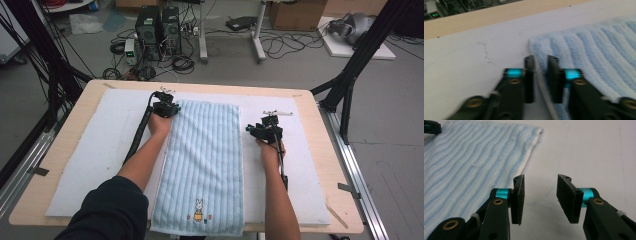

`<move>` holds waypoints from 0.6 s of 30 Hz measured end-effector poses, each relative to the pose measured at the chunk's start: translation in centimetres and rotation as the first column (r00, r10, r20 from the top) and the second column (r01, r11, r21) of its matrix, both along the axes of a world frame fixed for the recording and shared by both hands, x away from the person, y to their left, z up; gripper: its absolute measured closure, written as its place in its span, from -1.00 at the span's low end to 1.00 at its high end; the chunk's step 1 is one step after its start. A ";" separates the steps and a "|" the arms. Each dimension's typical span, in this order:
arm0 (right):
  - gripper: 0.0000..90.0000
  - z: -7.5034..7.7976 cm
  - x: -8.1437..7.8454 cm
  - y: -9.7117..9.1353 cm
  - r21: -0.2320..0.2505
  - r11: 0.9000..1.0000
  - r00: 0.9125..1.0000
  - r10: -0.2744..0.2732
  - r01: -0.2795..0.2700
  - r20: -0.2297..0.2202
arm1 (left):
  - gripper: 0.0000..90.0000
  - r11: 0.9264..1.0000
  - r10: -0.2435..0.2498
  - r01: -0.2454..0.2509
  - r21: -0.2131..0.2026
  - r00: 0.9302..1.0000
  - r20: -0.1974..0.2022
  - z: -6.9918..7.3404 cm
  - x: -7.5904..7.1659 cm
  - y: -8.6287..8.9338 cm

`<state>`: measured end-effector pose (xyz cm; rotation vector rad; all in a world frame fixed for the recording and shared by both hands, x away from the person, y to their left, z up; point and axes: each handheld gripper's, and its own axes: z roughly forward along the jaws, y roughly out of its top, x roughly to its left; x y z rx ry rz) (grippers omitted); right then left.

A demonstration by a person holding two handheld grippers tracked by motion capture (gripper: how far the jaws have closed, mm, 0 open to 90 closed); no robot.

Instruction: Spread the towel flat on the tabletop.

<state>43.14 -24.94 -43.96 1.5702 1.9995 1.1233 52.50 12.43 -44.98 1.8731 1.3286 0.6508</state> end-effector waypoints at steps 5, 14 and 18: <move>0.37 -0.8 0.6 1.7 0.032 0.998 0.999 0.048 -0.048 -0.006 | 0.12 0.997 -0.039 0.037 -0.071 0.999 -0.030 0.0 -0.8 1.3; 0.99 -0.2 2.2 4.3 -0.230 0.972 0.999 0.050 -0.050 -0.008 | 0.19 0.987 -0.083 0.078 -0.143 0.996 -0.033 0.7 -2.8 3.0; 0.82 -0.6 2.8 3.3 -0.128 0.992 1.000 -0.018 0.016 -0.016 | 0.43 0.971 -0.186 0.174 -0.166 0.981 -0.059 0.6 -3.4 2.1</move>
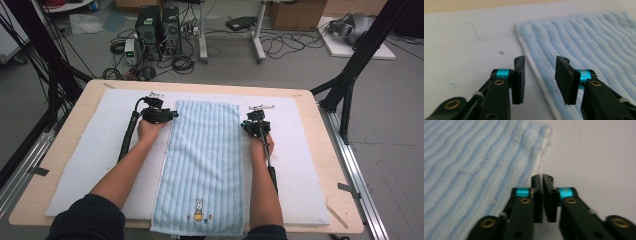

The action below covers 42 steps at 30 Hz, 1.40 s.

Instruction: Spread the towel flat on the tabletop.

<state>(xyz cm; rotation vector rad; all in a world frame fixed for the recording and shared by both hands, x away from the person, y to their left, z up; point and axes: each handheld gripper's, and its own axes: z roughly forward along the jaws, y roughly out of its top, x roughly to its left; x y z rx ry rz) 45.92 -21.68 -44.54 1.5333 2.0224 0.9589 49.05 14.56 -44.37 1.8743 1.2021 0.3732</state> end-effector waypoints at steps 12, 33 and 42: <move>0.97 0.3 -2.3 1.8 -0.051 0.982 0.983 0.182 -0.183 -0.029 | 0.96 0.992 0.034 -0.041 0.116 0.997 0.065 -0.7 -0.3 -1.3; 0.41 0.8 -6.9 -0.4 0.053 0.985 0.986 0.168 -0.167 -0.021 | 0.91 0.990 -0.064 0.054 0.133 0.995 0.070 -0.6 -3.1 -0.7; 0.33 0.4 -12.2 0.4 0.006 0.967 0.966 0.255 -0.255 -0.049 | 0.30 0.994 0.059 -0.063 0.089 0.997 0.043 -0.5 -3.0 -0.1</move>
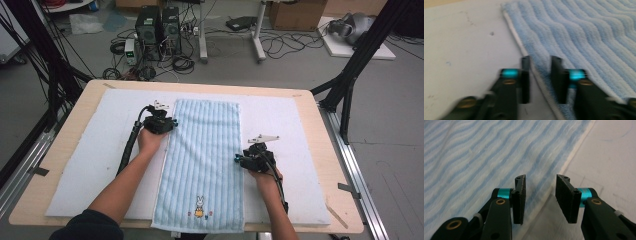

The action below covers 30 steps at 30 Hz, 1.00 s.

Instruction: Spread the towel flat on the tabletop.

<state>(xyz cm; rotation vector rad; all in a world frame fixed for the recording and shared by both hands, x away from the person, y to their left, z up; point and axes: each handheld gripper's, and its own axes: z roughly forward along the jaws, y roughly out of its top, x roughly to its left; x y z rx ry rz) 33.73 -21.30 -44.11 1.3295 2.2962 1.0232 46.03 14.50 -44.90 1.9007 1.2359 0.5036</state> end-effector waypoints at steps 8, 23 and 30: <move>0.32 -0.1 -0.4 0.0 -0.057 0.997 0.998 -0.052 0.054 0.036 | 0.04 0.987 -0.035 0.045 -0.157 0.997 0.065 1.0 -2.9 3.0; -0.56 1.9 -1.3 -4.0 0.064 0.993 0.982 -0.104 0.095 0.157 | -0.56 0.950 -0.162 0.204 -0.237 0.970 0.182 1.4 -9.4 7.2; -0.74 2.3 -1.7 -4.9 0.039 0.999 0.974 -0.046 0.038 0.223 | -0.57 0.938 -0.189 0.243 -0.248 0.956 0.223 2.1 -10.3 7.4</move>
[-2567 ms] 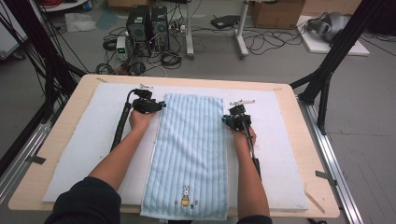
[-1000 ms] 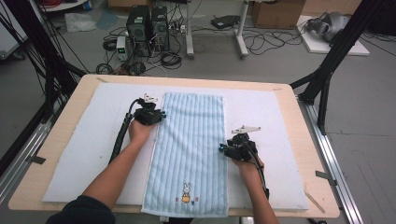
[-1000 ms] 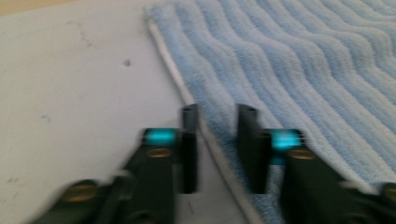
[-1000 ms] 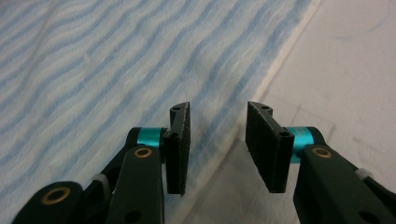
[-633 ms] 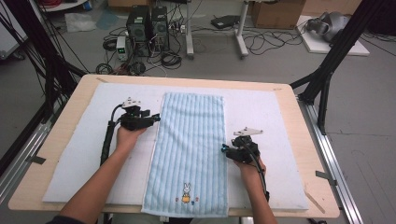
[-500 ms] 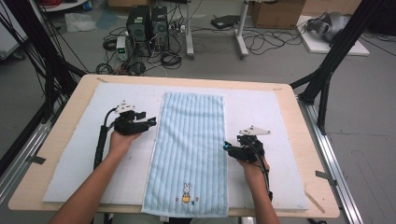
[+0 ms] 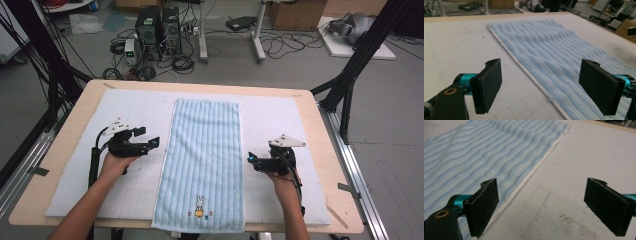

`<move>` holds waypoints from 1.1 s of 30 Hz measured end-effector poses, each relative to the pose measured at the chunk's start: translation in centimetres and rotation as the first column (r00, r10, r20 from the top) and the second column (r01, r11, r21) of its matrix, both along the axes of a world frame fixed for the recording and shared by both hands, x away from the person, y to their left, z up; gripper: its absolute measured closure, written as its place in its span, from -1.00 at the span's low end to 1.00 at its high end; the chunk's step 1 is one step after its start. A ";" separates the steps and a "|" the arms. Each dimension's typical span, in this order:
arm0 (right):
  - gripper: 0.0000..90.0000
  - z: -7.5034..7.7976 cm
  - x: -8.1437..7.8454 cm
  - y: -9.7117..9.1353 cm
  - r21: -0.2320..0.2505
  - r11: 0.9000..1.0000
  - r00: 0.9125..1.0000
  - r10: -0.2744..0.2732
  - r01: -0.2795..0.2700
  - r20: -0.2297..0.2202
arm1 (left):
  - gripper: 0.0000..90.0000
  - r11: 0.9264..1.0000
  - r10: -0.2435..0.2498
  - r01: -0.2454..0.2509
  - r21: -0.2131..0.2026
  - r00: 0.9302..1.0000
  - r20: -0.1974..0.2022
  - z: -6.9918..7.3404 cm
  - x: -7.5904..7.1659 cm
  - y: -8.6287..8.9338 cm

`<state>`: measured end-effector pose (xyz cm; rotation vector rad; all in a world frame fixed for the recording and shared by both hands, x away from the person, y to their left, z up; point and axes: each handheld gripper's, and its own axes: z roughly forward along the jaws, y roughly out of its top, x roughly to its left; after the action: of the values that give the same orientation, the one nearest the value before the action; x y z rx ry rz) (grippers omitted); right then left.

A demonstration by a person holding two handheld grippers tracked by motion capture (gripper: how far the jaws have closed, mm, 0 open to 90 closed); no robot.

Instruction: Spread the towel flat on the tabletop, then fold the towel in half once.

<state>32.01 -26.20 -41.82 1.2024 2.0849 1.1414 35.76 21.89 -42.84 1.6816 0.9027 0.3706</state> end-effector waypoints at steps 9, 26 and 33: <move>-0.76 0.5 0.8 -1.4 0.046 0.998 0.997 -0.055 0.052 0.060 | -0.57 1.000 -0.005 0.005 -0.008 1.000 0.015 -0.3 -0.3 0.2; -0.76 0.5 0.9 -1.5 0.033 0.996 0.995 -0.085 0.084 0.045 | -0.56 1.000 0.026 -0.026 0.005 1.000 -0.002 -0.7 -0.2 0.7; -0.76 0.4 1.0 -1.4 0.040 0.996 0.997 -0.076 0.075 0.030 | -0.49 0.999 0.039 -0.039 0.013 0.999 -0.020 -1.0 0.1 0.8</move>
<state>32.97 -27.58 -41.47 1.2624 1.9852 1.1633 35.89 22.64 -43.89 1.6843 0.9512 0.3865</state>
